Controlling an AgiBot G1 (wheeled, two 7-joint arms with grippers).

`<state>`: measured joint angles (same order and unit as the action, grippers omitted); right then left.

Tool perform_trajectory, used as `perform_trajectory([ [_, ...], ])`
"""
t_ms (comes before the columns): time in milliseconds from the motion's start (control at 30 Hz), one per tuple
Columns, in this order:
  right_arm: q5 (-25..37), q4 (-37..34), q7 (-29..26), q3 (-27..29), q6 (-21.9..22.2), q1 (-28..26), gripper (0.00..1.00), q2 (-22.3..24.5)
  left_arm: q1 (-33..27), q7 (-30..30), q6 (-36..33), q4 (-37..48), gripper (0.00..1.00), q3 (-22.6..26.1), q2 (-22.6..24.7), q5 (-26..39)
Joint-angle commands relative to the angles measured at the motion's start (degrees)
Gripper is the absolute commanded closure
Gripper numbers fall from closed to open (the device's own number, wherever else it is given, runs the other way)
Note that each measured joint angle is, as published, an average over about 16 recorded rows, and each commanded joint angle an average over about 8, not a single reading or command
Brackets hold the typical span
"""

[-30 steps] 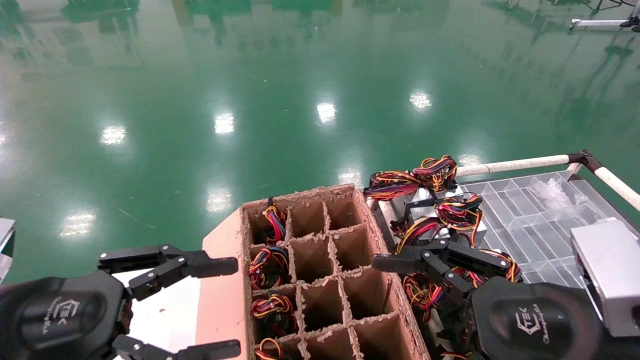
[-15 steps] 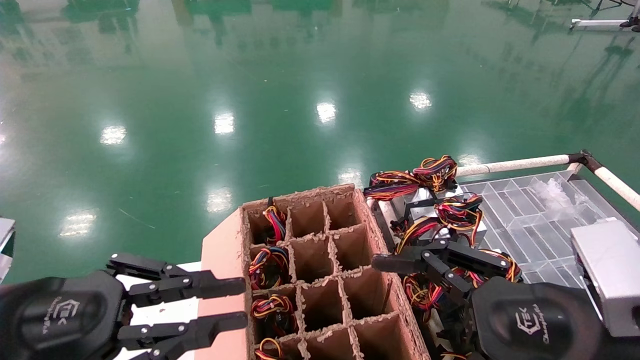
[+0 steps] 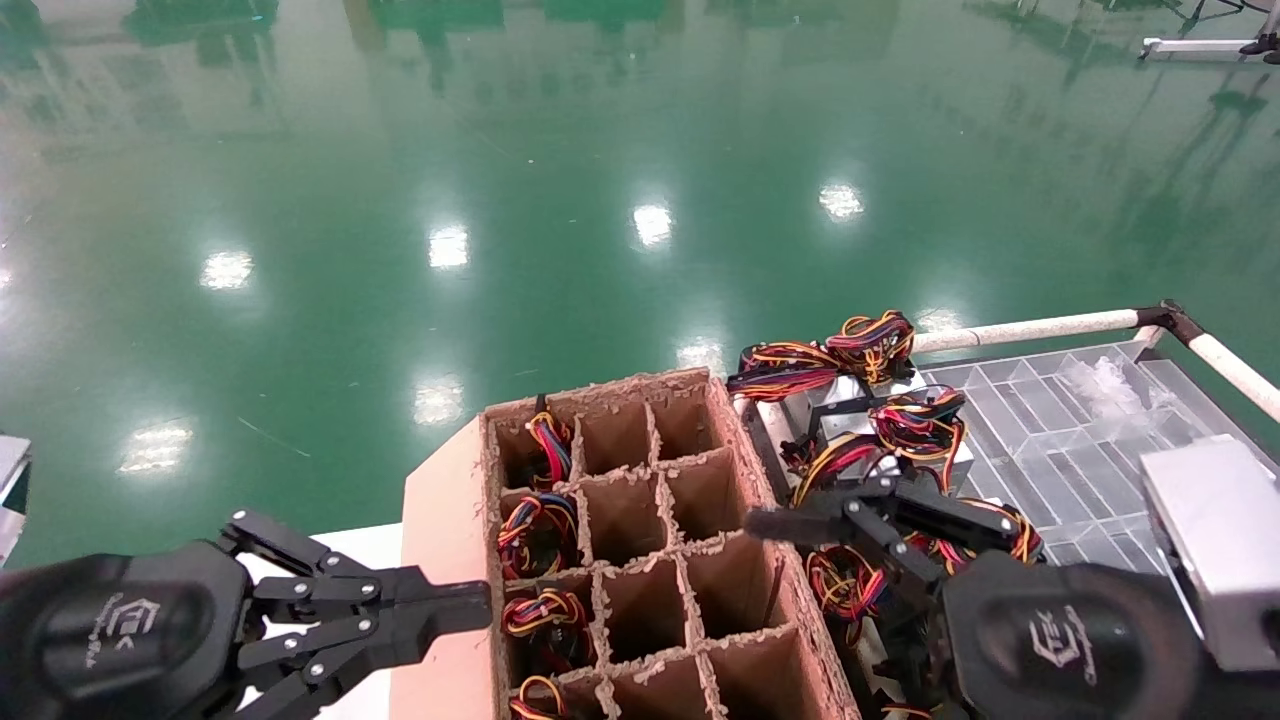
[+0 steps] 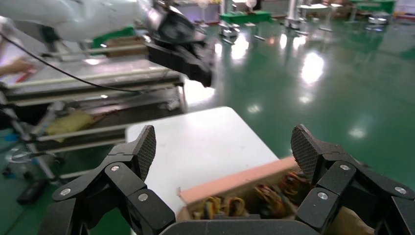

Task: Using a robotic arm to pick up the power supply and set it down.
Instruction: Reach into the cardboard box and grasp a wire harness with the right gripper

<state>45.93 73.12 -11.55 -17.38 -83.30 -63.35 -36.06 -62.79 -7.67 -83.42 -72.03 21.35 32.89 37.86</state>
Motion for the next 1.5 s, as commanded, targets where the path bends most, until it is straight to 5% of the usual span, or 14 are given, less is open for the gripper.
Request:
perform_trajectory([
  [33, 1.03, 0.04, 0.03, -0.21, 0.64, -0.25, 0.0, 0.06, 0.0, 0.0, 0.0, 0.0, 0.79, 0.0, 0.0, 0.0],
  [200, 8.27, -1.61, -2.34, -3.65, 4.46, -4.72, 0.0, -3.72, 0.0, 0.0, 0.0, 0.0, 0.18, 0.0, 0.0, 0.0],
  [267, 10.66, -3.12, -2.75, -4.92, 5.86, -6.59, 0.0, -6.01, 0.0, 0.0, 0.0, 0.0, 0.02, 0.0, 0.0, 0.0],
  [567, 19.98, -14.52, 1.07, -9.53, 13.11, -13.39, 0.0, -18.55, 0.0, 0.0, 0.0, 0.01, 0.0, 0.01, 0.0, 0.0],
  [1100, 25.71, -47.69, 16.71, -12.57, 24.11, -22.91, 0.03, -39.86, -0.01, 0.01, 0.0, 0.01, 0.0, 0.01, 0.0, -0.01],
  [1200, 25.53, -51.43, 18.68, -13.23, 25.12, -23.82, 0.22, -41.38, -0.01, 0.01, 0.0, 0.01, 0.0, 0.01, 0.0, -0.01],
  [1400, 23.43, -53.95, 21.05, -15.29, 28.2, -23.9, 0.88, -42.19, -0.01, 0.01, 0.0, 0.01, 0.0, 0.02, 0.0, -0.01],
  [1500, 22.11, -53.93, 21.35, -16.87, 29.79, -23.53, 1.0, -42.33, -0.01, 0.01, 0.0, 0.01, 0.0, 0.02, 0.0, -0.01],
])
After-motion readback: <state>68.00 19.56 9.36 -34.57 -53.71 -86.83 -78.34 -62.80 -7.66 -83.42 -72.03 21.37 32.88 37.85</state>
